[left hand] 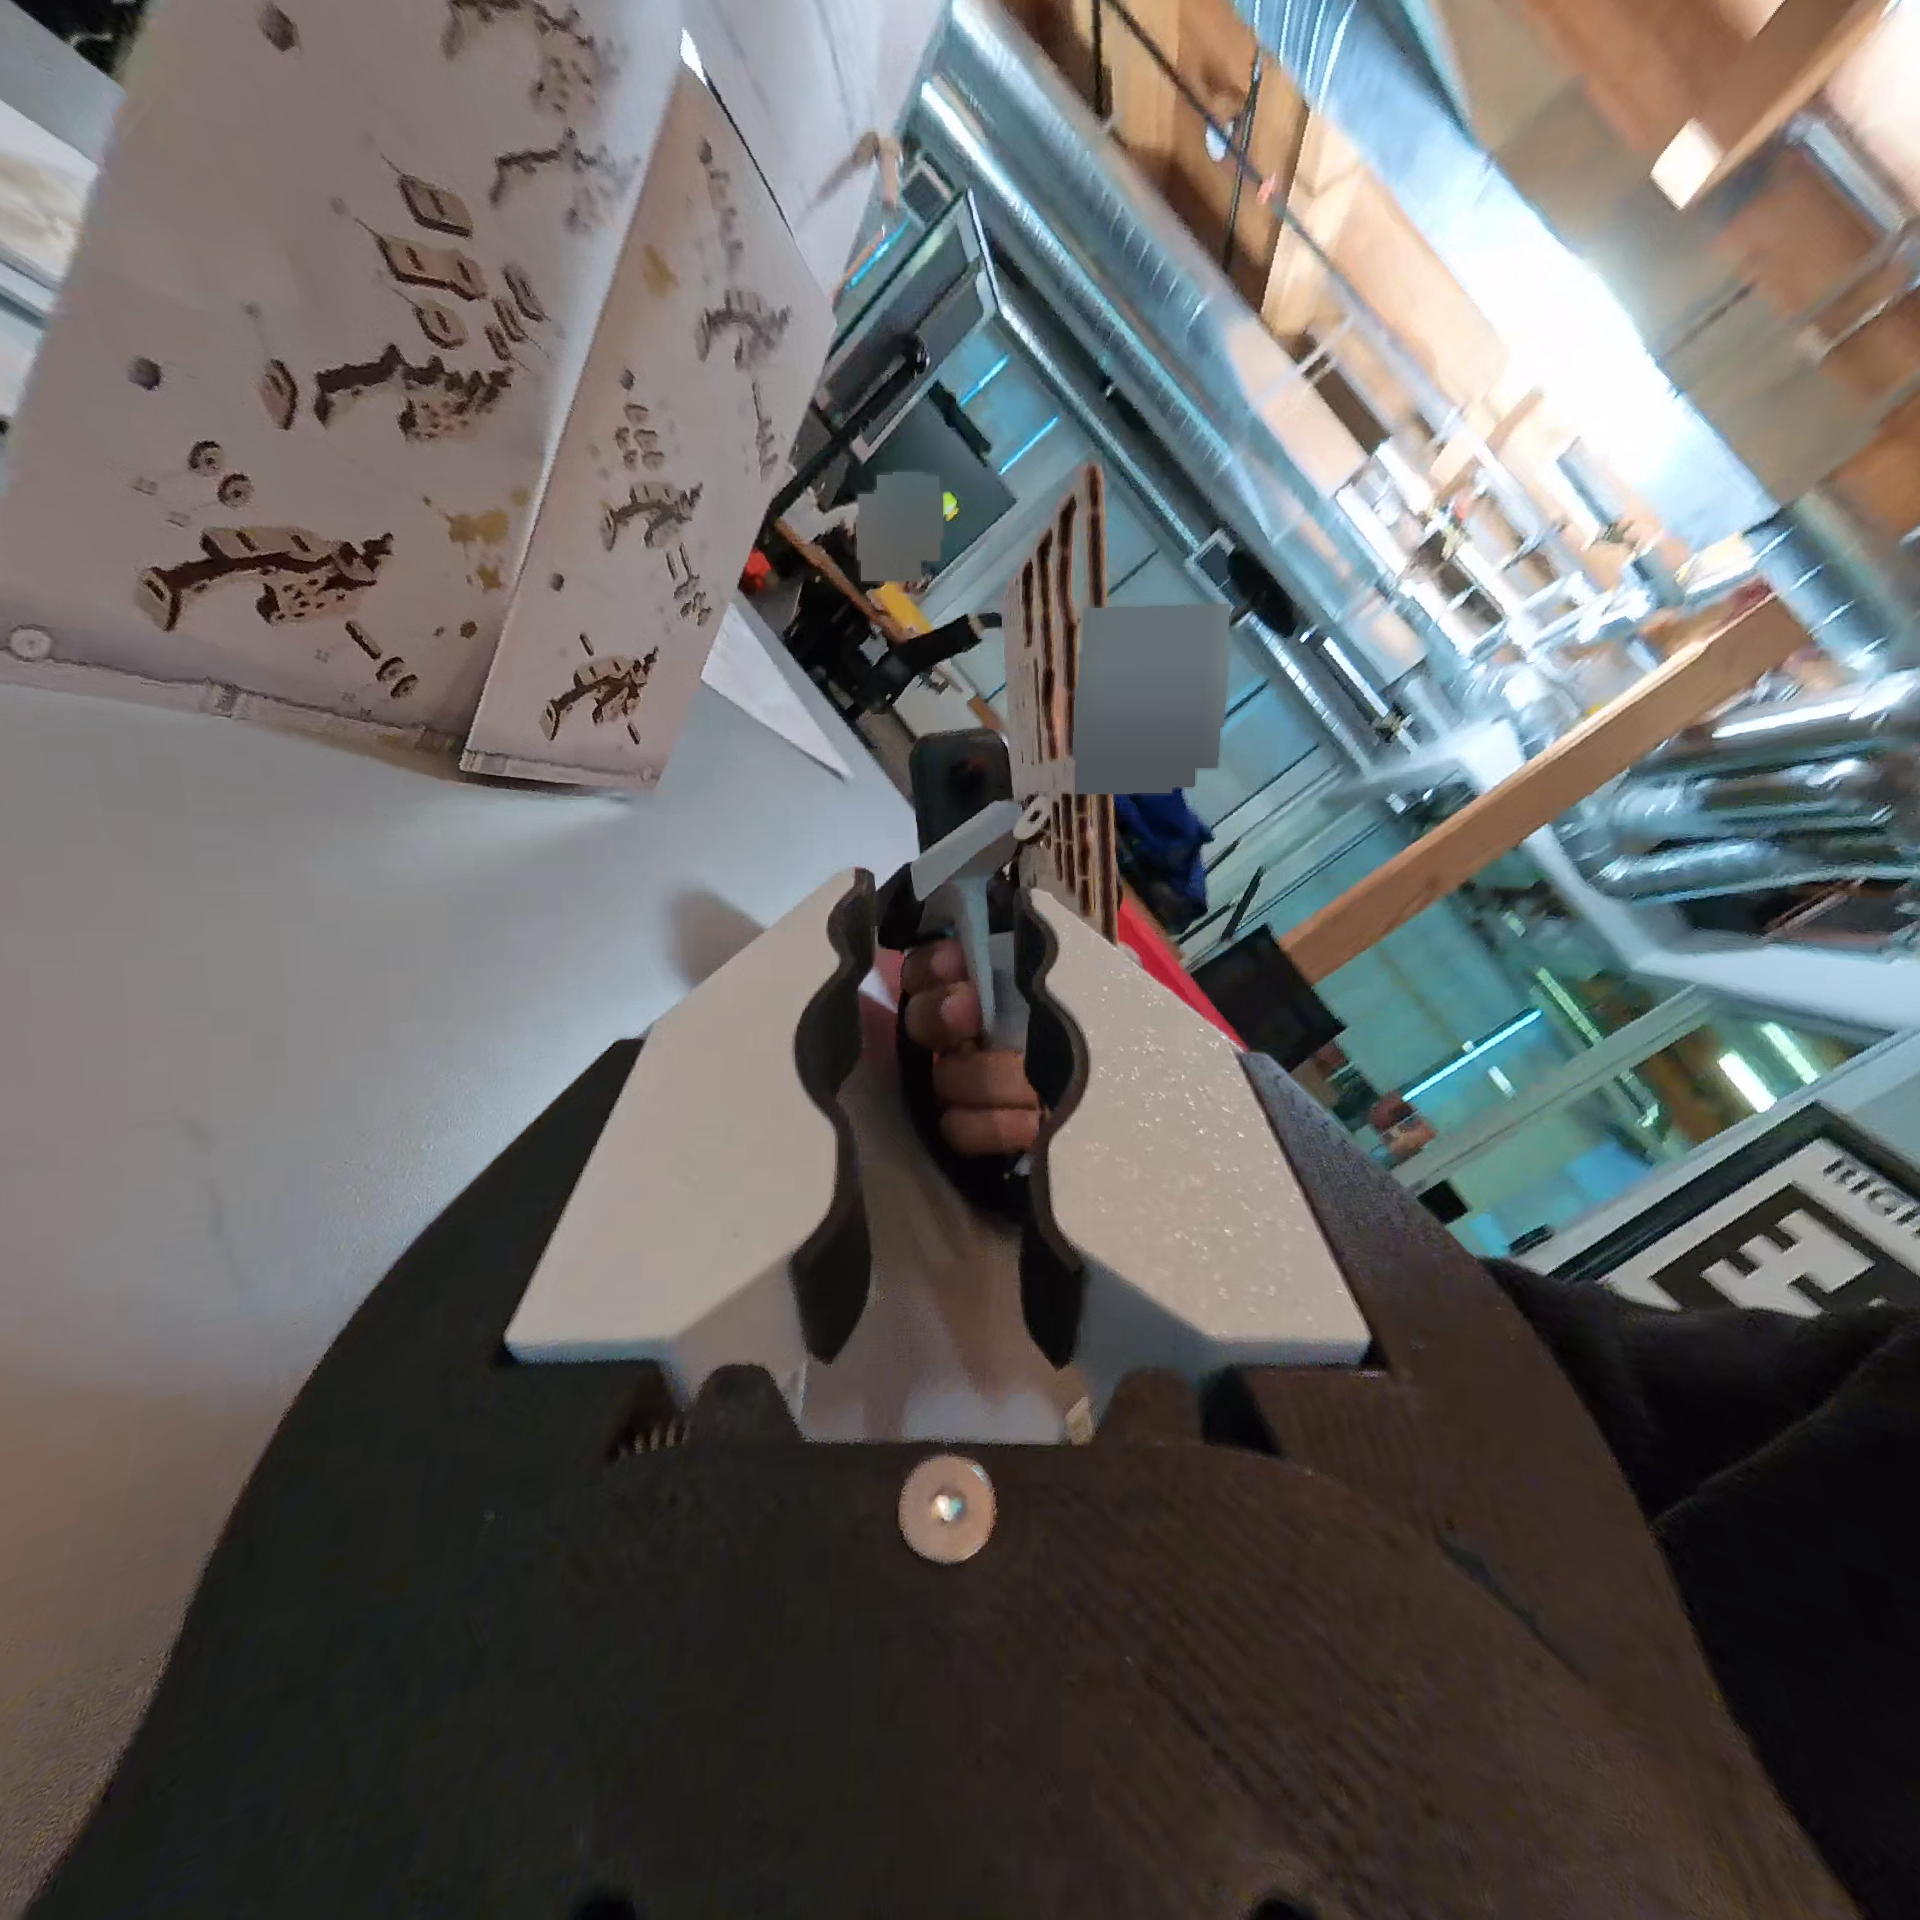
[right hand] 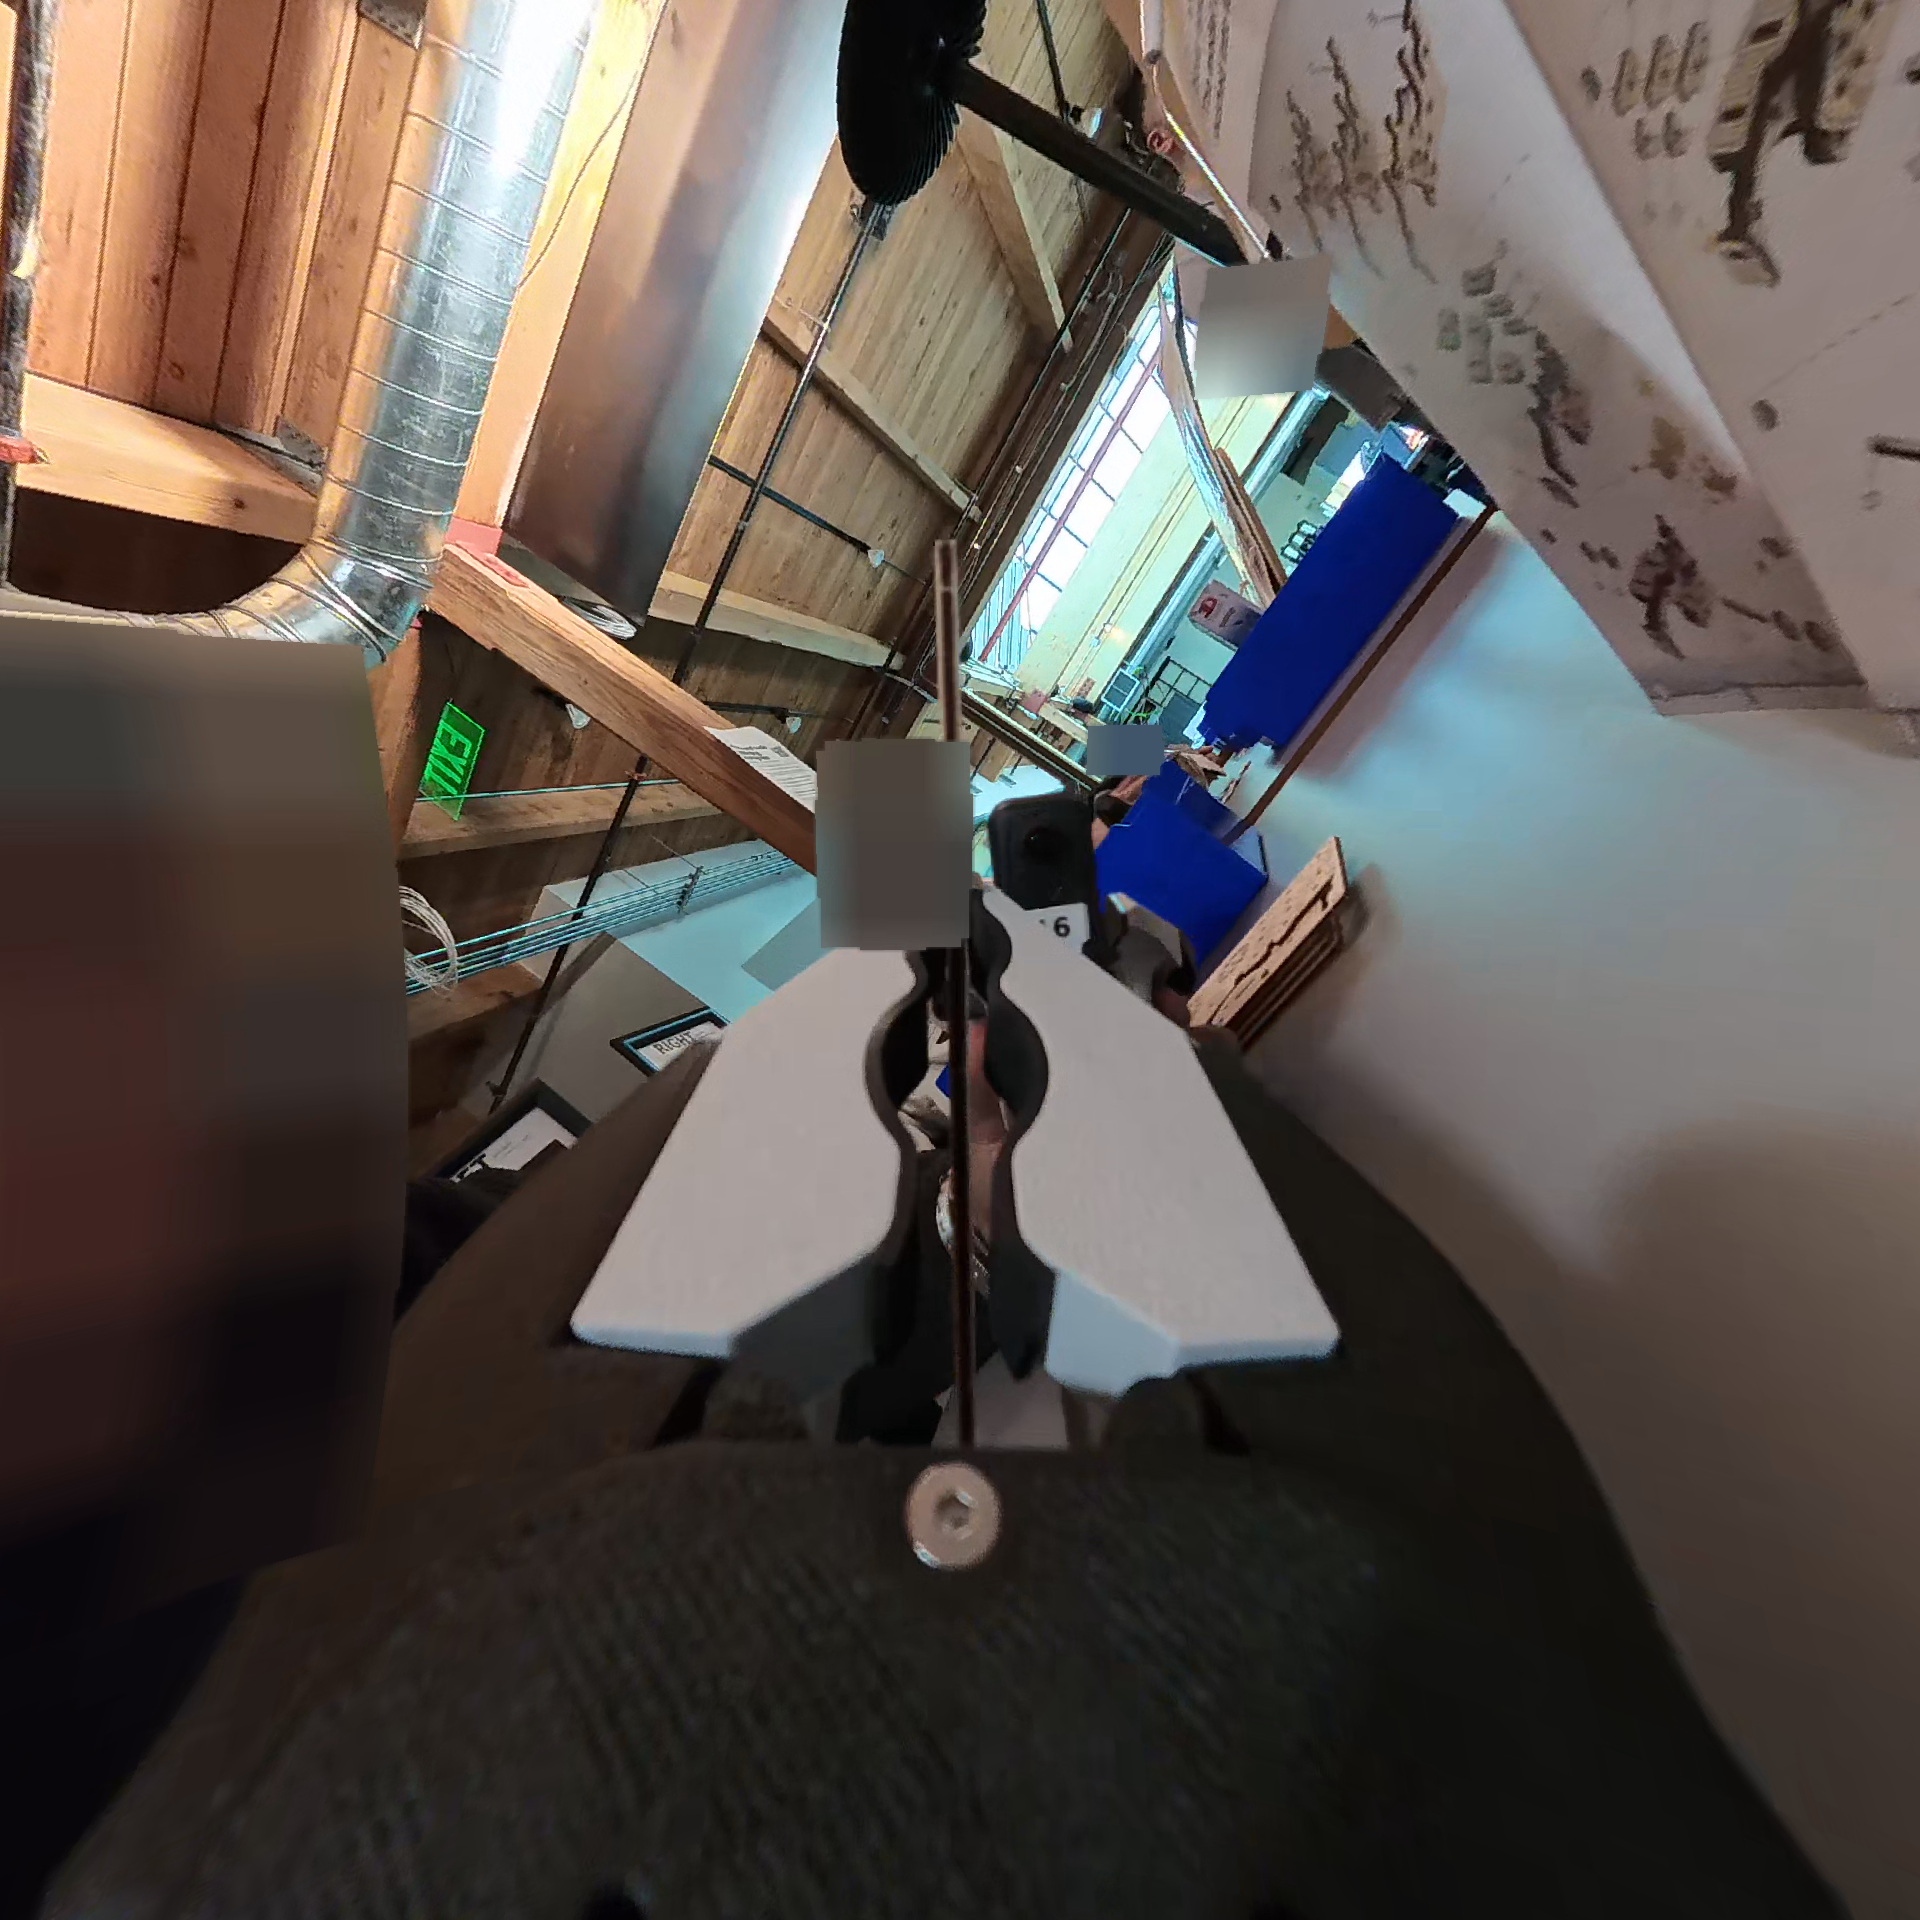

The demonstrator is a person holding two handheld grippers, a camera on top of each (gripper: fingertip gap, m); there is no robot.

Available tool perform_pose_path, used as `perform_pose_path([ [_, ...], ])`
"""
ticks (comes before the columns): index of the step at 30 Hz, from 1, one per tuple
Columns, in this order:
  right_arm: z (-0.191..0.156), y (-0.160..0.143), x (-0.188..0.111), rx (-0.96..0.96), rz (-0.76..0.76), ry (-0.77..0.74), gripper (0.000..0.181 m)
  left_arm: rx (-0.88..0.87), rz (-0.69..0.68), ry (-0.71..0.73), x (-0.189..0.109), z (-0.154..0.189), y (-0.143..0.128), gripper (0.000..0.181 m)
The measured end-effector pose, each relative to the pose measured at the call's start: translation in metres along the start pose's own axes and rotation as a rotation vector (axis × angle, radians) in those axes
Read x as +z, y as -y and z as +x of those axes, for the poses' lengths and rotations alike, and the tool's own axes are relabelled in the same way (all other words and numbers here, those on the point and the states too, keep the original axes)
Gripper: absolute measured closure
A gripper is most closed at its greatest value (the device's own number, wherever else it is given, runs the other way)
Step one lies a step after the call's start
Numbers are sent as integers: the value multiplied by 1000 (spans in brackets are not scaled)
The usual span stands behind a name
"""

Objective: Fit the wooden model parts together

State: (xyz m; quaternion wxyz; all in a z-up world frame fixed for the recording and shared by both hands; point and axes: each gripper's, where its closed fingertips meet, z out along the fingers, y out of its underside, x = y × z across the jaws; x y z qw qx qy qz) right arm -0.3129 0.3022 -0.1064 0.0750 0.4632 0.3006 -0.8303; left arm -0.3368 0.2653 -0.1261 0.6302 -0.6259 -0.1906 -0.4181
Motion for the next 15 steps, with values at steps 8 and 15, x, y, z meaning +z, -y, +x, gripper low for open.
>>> perform_pose_path([
  [8, 3, -1, 0, 7, -6, -15, 181, -3, 5, 3, 0, -1, 1, 157],
  [15, 5, -5, 2, 5, -28, -30, 180, 14, -20, 20, 2, -2, -3, 158],
])
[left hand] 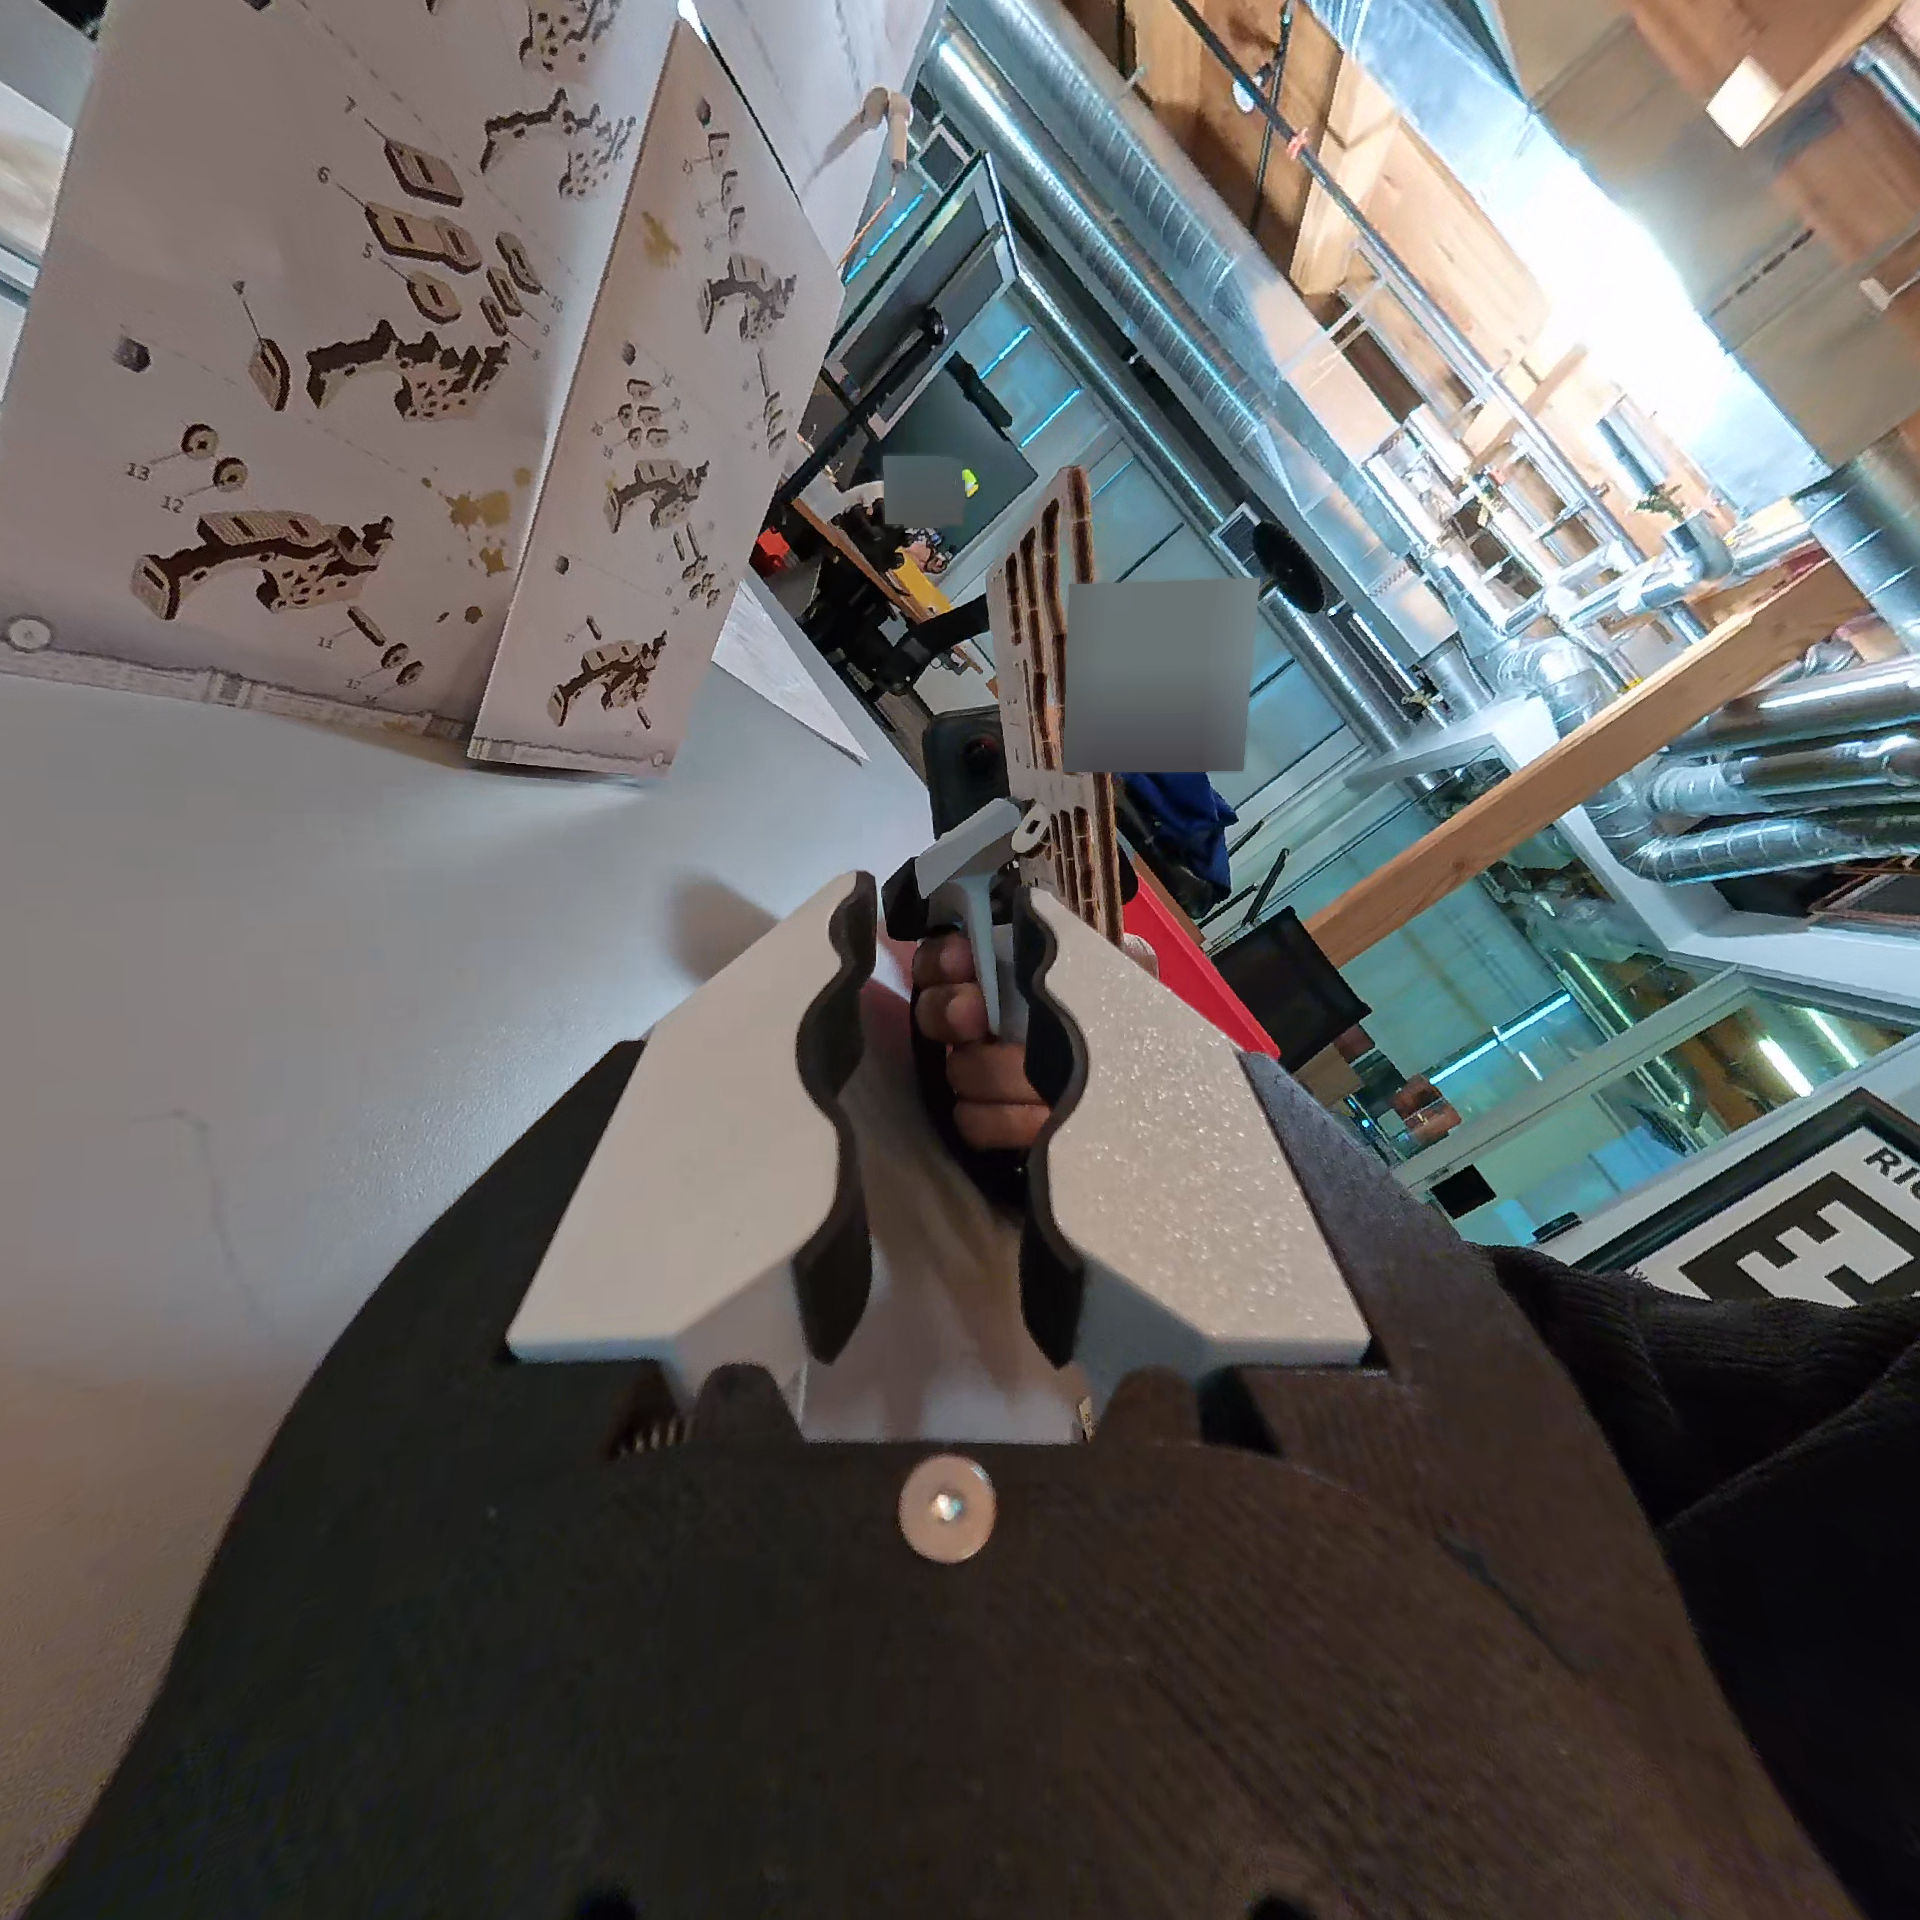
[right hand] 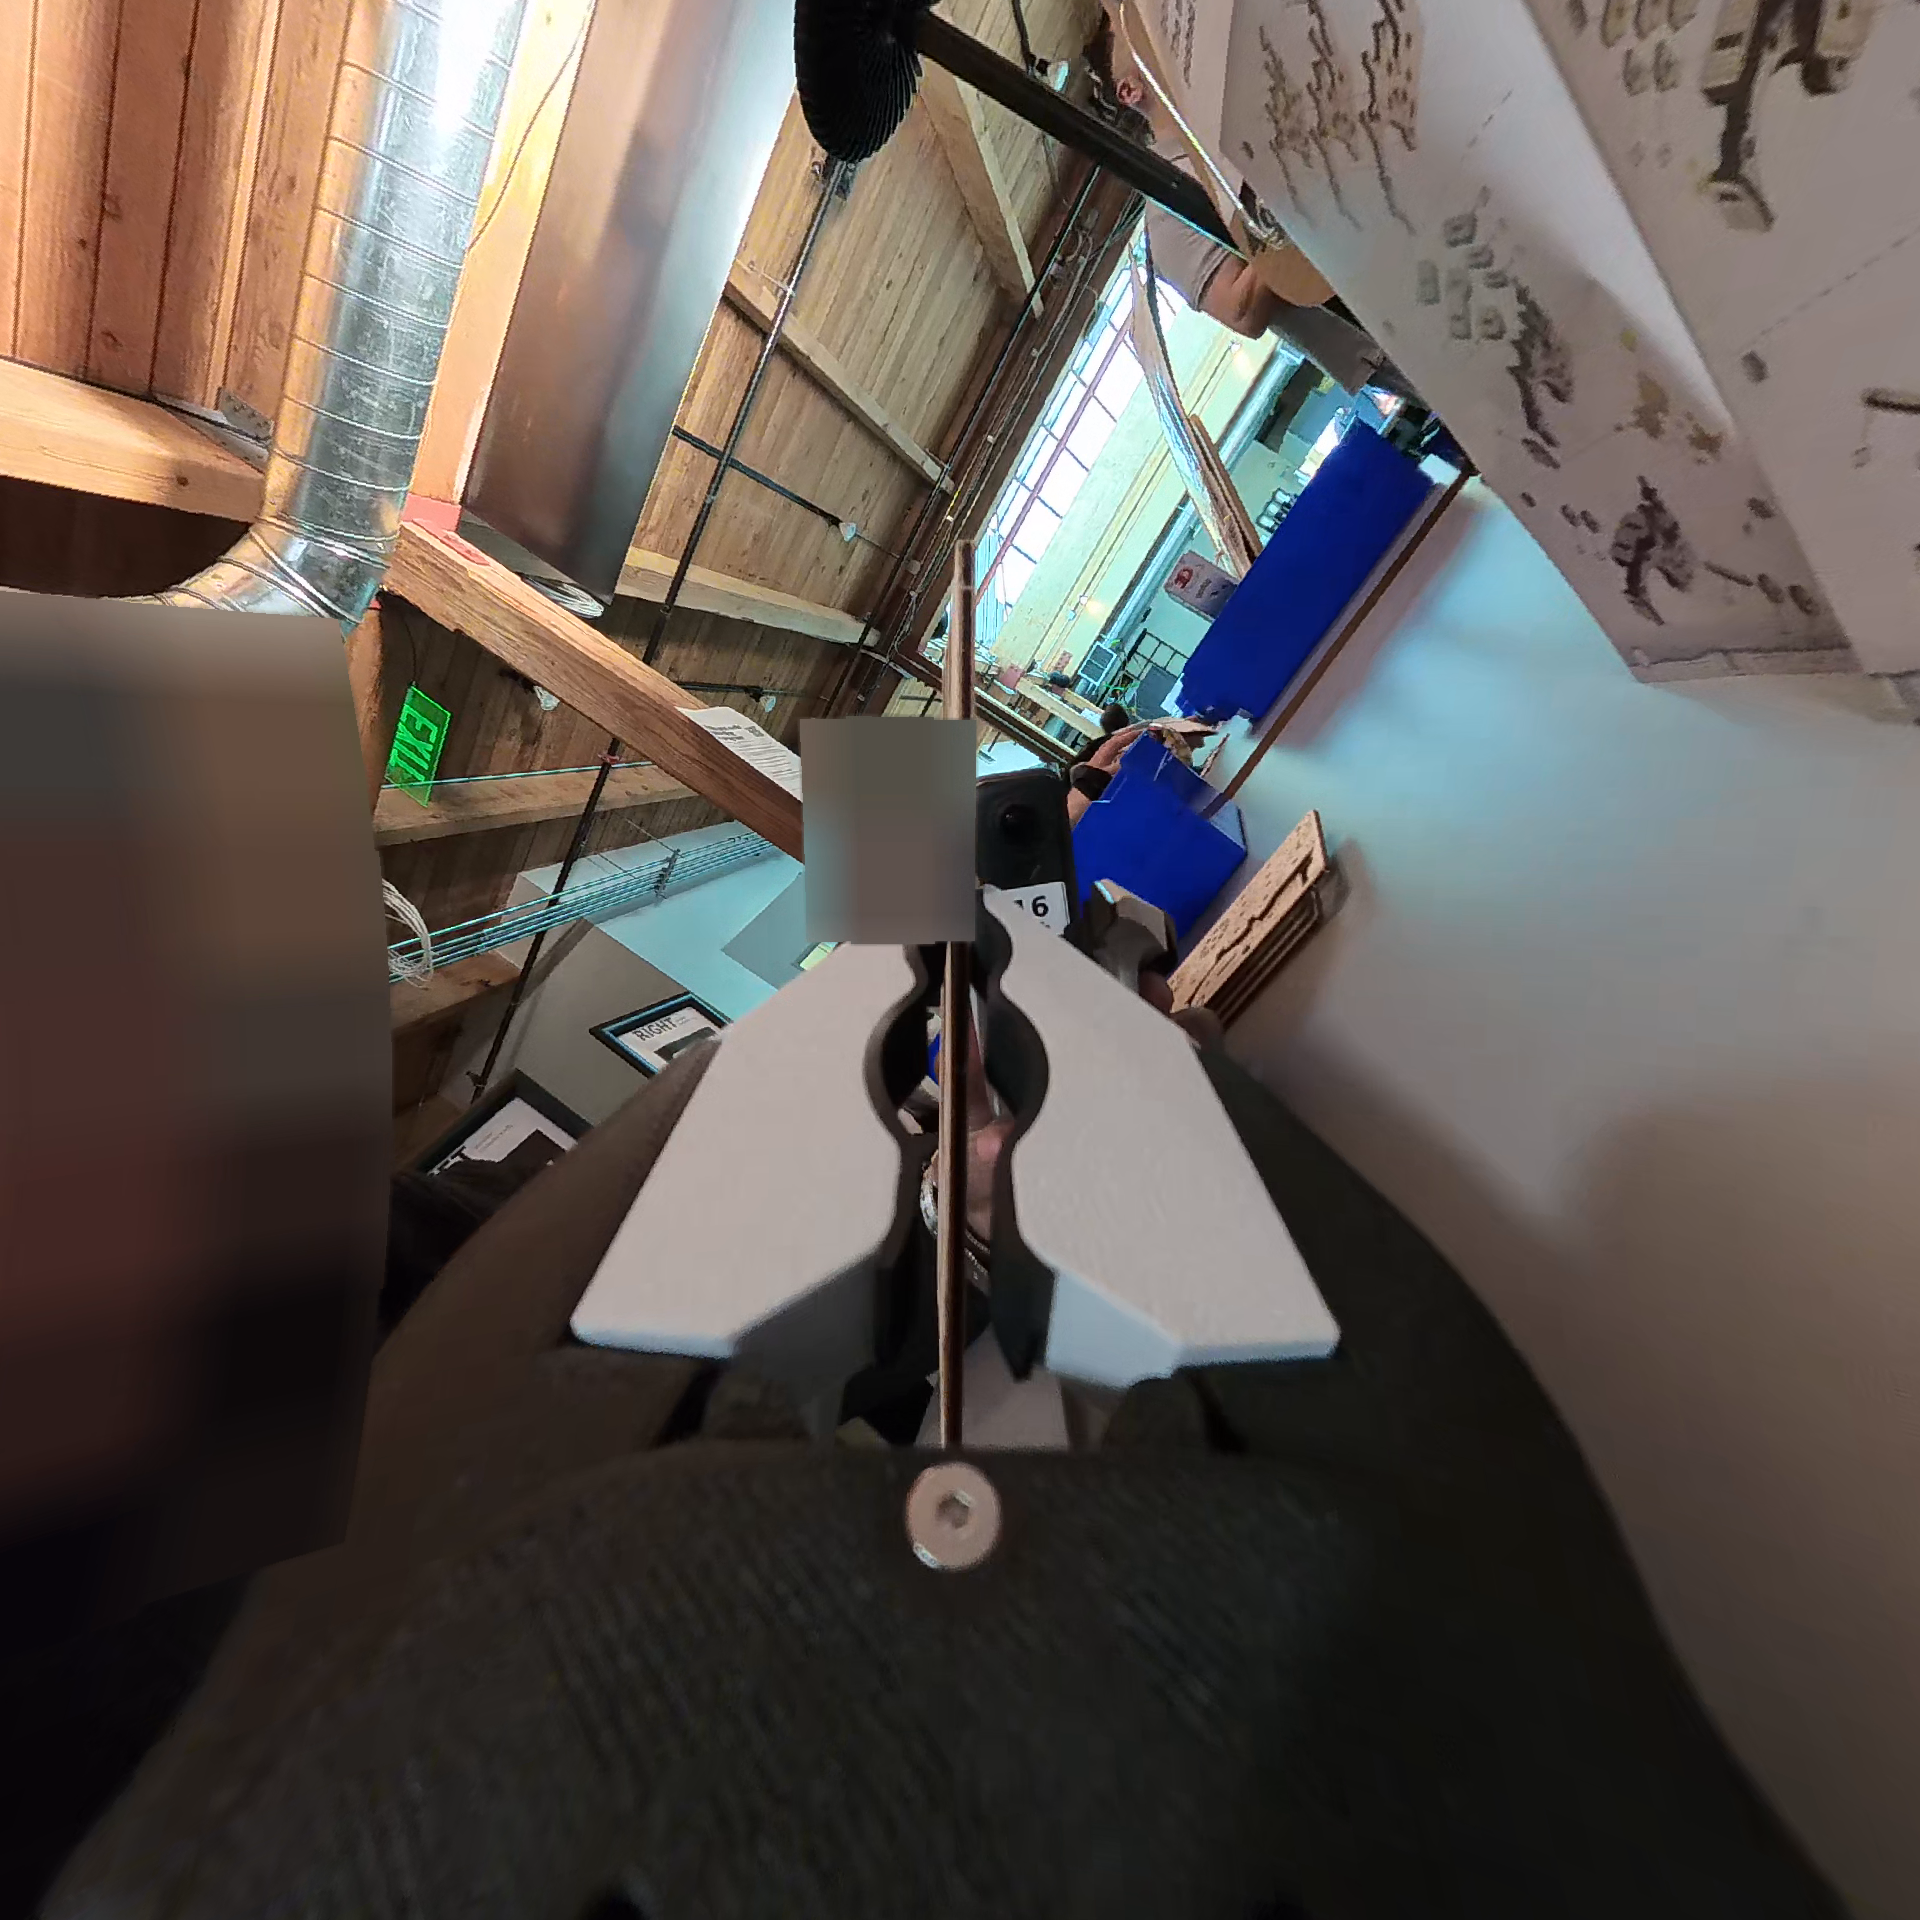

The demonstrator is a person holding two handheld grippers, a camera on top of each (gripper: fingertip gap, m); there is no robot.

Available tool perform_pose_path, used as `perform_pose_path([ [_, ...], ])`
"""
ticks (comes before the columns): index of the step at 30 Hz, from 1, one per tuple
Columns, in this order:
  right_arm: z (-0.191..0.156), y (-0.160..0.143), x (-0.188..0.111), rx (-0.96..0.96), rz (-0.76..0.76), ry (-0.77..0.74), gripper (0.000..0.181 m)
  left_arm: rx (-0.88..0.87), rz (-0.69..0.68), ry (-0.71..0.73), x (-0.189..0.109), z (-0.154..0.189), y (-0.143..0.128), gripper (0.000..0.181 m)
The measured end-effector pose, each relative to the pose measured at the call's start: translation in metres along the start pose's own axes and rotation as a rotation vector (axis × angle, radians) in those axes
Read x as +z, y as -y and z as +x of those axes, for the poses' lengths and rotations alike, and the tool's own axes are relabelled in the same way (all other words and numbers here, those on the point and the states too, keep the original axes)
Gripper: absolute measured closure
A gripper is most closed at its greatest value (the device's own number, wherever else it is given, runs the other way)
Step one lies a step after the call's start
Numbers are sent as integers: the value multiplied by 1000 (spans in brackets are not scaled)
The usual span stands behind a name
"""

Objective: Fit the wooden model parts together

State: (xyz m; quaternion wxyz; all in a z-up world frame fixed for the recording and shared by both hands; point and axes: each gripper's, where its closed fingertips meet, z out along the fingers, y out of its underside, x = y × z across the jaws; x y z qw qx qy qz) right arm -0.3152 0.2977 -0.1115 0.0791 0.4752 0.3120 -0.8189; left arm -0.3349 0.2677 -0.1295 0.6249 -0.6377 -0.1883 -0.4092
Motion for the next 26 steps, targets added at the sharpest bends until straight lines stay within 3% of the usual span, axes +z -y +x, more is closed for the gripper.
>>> perform_pose_path([
  [26, -1, -9, 5, 30, -47, 17, 179, -24, -59, -18, 4, 1, -8, 159],
])
